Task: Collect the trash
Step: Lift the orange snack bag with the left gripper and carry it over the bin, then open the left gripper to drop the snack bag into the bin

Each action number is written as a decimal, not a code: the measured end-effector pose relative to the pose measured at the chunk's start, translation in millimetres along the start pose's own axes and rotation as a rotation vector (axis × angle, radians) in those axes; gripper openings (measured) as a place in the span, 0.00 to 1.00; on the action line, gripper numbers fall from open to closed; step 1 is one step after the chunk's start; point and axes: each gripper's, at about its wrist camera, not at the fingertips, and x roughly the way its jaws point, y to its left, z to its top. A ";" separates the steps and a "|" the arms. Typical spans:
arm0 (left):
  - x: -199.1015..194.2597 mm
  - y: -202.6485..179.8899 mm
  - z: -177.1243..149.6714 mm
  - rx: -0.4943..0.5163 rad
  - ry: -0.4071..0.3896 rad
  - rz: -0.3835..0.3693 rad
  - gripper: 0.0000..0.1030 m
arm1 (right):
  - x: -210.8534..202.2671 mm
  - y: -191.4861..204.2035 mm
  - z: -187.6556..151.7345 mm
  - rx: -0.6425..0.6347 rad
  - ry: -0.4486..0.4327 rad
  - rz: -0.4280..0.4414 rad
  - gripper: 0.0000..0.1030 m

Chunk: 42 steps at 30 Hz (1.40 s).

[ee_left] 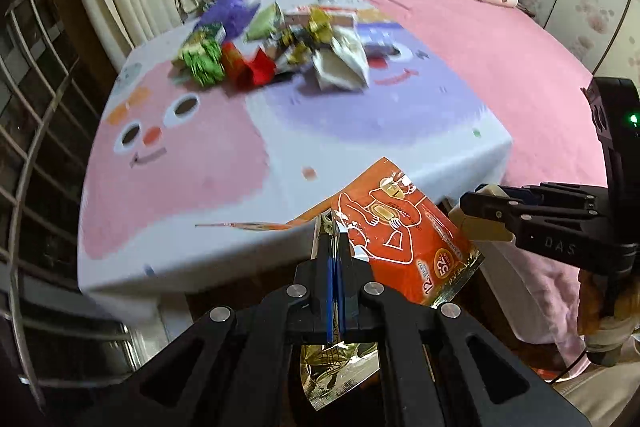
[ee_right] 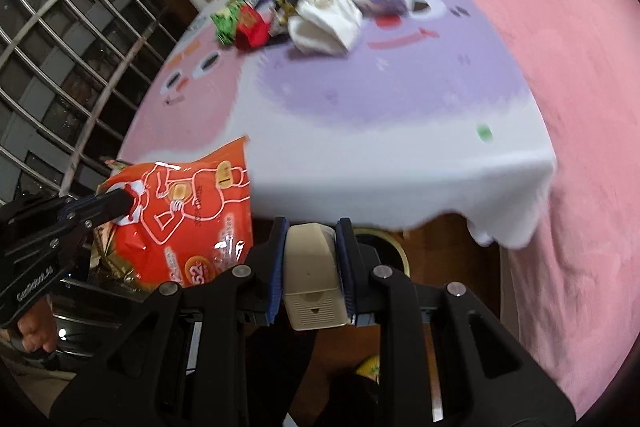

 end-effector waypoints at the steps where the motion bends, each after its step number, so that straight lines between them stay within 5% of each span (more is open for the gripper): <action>1: 2.3 -4.6 -4.9 0.001 0.010 0.003 0.01 | 0.2 -6.2 -8.1 0.016 0.014 0.001 0.21; 11: 59.0 -29.9 -55.6 0.018 0.090 0.101 0.01 | 60.9 -44.1 -63.2 0.153 0.099 -0.079 0.21; 28: 335.4 -10.7 -161.7 -0.001 0.194 0.160 0.01 | 305.3 -123.5 -170.4 0.315 0.186 -0.203 0.21; 36: 427.7 8.1 -195.2 -0.053 0.250 0.167 0.01 | 382.1 -144.8 -210.6 0.304 0.231 -0.206 0.21; 42: 455.6 9.9 -212.2 -0.097 0.271 0.147 0.24 | 406.4 -148.6 -216.6 0.306 0.219 -0.160 0.21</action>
